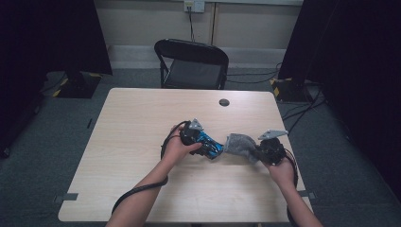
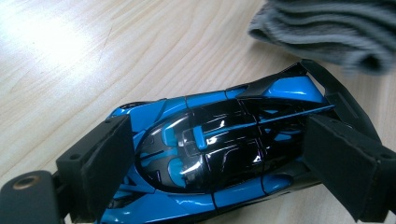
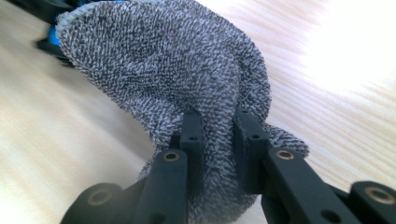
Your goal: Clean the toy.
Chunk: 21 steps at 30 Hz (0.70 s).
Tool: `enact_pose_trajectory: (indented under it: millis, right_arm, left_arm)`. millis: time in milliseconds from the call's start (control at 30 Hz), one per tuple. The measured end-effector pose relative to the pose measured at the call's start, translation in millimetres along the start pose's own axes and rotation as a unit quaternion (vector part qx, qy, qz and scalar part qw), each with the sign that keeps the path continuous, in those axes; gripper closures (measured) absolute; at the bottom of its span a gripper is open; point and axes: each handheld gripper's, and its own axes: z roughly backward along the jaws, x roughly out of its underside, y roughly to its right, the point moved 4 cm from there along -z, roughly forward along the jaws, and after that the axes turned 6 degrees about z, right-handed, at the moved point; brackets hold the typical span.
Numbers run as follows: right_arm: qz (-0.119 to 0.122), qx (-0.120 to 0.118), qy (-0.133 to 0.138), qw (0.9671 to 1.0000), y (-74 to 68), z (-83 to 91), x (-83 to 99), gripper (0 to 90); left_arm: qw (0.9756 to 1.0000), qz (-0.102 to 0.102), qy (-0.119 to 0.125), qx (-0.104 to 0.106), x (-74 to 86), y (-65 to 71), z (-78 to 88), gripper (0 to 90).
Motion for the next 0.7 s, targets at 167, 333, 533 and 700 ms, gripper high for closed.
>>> enact_pose_trajectory:
  millis: [167,333,533,700]
  right_arm:
    - [0.021,-0.021,0.019,0.9994,-16.8,12.3,-4.1,75.9]
    - [0.046,-0.052,0.034,0.997,-39.3,21.2,-6.0,76.0]
    - [0.058,-0.096,0.043,0.9928,-58.2,25.4,-2.2,76.0]
    - [0.075,-0.126,0.037,0.9884,-74.3,19.7,2.0,75.9]
  left_arm:
    - [1.0,0.0,0.002,0.0,0.2,0.1,-0.1,9.2]
    - [1.0,0.002,0.0,-0.001,-1.0,0.3,-0.6,9.2]
    - [1.0,0.002,-0.005,-0.001,-1.7,0.3,-0.6,9.2]
    - [1.0,0.001,-0.008,-0.001,-2.1,0.3,-0.6,9.2]
